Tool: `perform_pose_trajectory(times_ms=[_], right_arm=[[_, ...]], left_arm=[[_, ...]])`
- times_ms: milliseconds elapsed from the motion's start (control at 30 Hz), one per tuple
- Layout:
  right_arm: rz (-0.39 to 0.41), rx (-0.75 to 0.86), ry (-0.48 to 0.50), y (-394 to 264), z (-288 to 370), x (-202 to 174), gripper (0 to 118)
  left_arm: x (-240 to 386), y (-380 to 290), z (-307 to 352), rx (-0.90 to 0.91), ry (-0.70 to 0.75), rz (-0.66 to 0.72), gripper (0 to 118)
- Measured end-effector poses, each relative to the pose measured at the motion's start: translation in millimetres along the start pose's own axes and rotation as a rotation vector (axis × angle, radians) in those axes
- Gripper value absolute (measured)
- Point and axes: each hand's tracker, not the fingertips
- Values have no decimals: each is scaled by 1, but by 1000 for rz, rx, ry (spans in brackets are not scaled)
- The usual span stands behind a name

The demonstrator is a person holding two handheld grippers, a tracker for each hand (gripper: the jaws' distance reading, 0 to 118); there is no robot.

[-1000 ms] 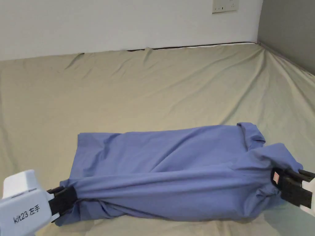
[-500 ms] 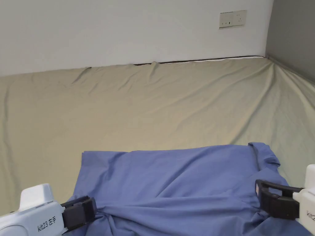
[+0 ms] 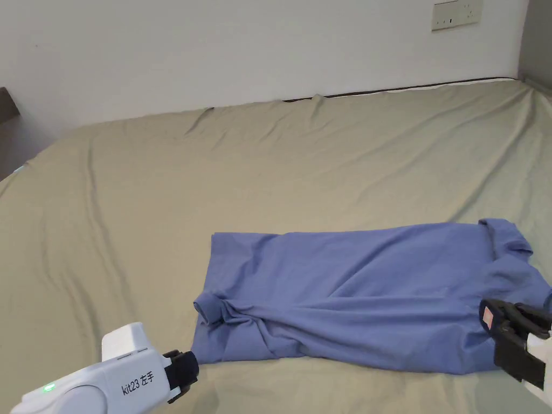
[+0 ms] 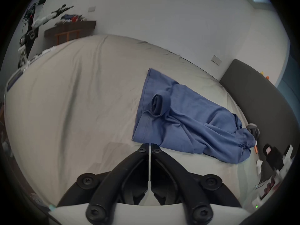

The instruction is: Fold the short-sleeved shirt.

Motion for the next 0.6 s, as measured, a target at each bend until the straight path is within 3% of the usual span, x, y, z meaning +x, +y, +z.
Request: perform_pose_trajectory(times_ms=[33, 67, 133, 167, 300, 533, 567, 600], right_arm=[[-4, 0, 5, -1, 1, -1, 0], [-13, -1, 14, -2, 2, 0, 0], [-40, -4, 37, -3, 3, 5, 0], [-47, -4, 39, -3, 3, 7, 0], [-41, -12, 22, -3, 1, 13, 0], [-49, -26, 14, -3, -4, 19, 0], [-53, -25, 15, -3, -4, 21, 0], [-58, -25, 16, -3, -2, 20, 0]], left_arm=[[-4, 3, -7, -9, -24, 25, 6], [-7, 6, -14, -17, -43, 35, 31], [-10, 13, -32, -40, -58, 36, 97], [-8, 17, -36, -43, -63, 38, 118], [-11, 29, -60, -93, -54, 64, 113], [1, 44, -87, -81, -56, -30, 113], [5, 46, -85, -82, -39, -26, 107], [8, 48, -82, -81, -36, -29, 91]])
